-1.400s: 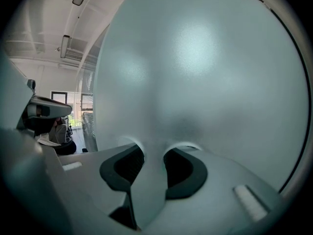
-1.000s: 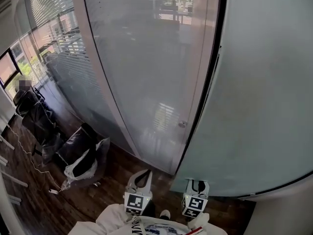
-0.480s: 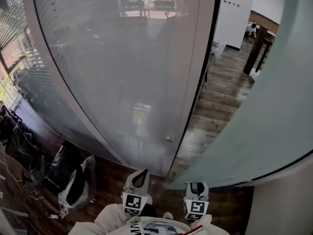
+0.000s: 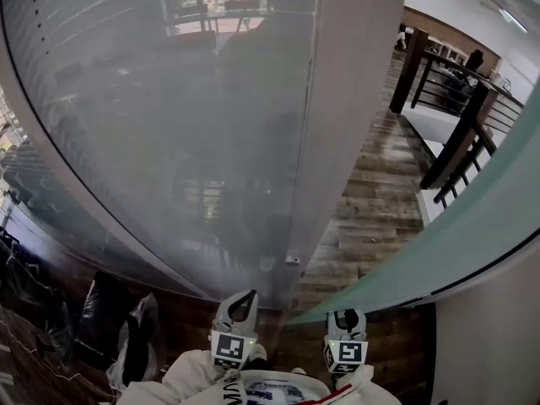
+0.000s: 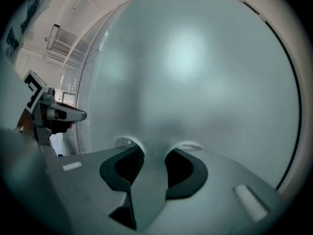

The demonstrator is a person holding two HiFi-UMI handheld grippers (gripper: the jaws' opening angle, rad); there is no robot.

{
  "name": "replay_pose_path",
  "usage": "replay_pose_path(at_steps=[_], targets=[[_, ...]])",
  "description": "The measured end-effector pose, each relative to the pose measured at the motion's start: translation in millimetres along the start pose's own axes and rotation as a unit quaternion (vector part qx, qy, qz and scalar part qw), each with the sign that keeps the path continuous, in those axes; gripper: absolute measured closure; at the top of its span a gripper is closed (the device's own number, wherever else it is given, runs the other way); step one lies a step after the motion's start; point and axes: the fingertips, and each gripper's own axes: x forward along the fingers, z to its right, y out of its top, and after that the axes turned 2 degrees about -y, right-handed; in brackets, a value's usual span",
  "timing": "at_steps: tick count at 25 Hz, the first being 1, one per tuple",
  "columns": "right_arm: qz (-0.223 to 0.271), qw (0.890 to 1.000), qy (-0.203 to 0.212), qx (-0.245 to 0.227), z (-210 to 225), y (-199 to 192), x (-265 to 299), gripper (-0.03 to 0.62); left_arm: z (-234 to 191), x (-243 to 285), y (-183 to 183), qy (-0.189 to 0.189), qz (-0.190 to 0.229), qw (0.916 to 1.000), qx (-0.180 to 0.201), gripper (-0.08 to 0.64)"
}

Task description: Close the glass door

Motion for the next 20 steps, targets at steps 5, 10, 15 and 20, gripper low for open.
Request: replay_pose_path(at_steps=[5, 10, 15, 20], targets=[[0.002, 1.000, -0.016, 0.004, 4.6, 2.1, 7.9, 0.468, -3.9, 9.6, 4.4, -0.023, 0.010, 0.9997, -0.002, 0.557], [0.002, 1.000, -0.028, 0.007, 6.5, 4.2, 17.9, 0.466, -11.8, 17.2, 6.6, -0.033, 0.016, 0.9993, 0.003, 0.557], [0.001, 0.999, -0.036, 0.008, 8.5, 2.9, 23.1, 0.466, -11.6, 22.5, 6.9, -0.047, 0.015, 0.9988, 0.007, 0.557], [0.008, 0.999, -0.043, 0.005, 11.4, 3.9, 28.6, 0.463, -7.3, 29.3, 5.5, -0.056, 0.013, 0.9983, 0.007, 0.557]])
